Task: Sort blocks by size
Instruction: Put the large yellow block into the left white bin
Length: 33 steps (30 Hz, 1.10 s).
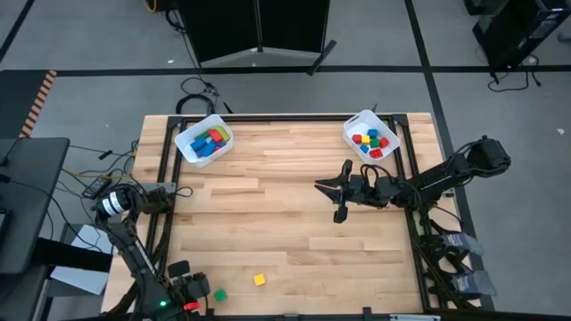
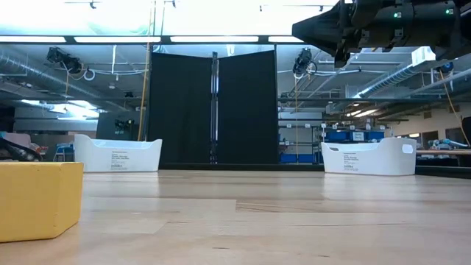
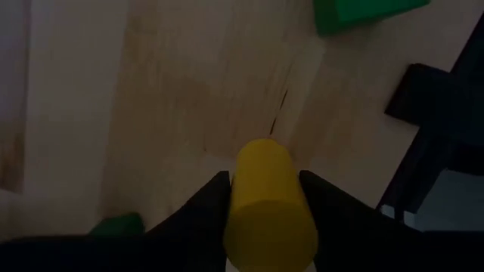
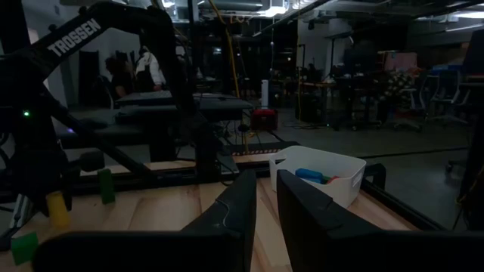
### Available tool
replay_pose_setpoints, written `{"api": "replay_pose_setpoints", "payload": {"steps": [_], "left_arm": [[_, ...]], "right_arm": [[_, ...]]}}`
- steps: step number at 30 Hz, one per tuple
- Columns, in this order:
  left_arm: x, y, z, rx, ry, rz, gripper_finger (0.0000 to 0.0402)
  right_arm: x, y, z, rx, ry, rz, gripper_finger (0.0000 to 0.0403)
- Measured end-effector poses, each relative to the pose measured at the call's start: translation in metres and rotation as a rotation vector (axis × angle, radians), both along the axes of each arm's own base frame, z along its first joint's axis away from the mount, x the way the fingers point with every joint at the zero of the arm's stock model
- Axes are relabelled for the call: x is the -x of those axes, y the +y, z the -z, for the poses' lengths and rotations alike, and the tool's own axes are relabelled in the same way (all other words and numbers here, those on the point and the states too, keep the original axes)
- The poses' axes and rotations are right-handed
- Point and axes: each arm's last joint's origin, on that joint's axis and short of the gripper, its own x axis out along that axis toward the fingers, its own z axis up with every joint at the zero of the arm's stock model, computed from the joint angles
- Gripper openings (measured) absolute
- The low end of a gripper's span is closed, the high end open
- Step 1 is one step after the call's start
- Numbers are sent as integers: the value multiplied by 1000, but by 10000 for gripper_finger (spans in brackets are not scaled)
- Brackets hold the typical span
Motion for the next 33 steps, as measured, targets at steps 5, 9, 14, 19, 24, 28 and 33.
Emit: {"api": "replay_pose_setpoints", "payload": {"steps": [5, 9, 14, 19, 24, 28, 33], "left_arm": [[-3, 1, -2, -3, -16, -28, 136], [-14, 6, -16, -30, -106, -59, 136], [-31, 26, -40, -180, -173, -93, 136], [-55, 61, -64, -392, -325, -154, 136], [-82, 123, -84, -656, -362, -301, 136], [-101, 185, -104, -757, -453, -469, 136], [-98, 270, -127, -854, -383, -630, 136]], "right_arm": [[0, 0, 0, 0, 0, 0, 66], [0, 0, 0, 0, 0, 0, 66], [0, 0, 0, 0, 0, 0, 66], [0, 0, 0, 3, 1, 0, 66], [0, 0, 0, 4, 1, 0, 66], [0, 0, 0, 4, 1, 0, 66], [1, 3, -1, 9, -7, -13, 66]]}}
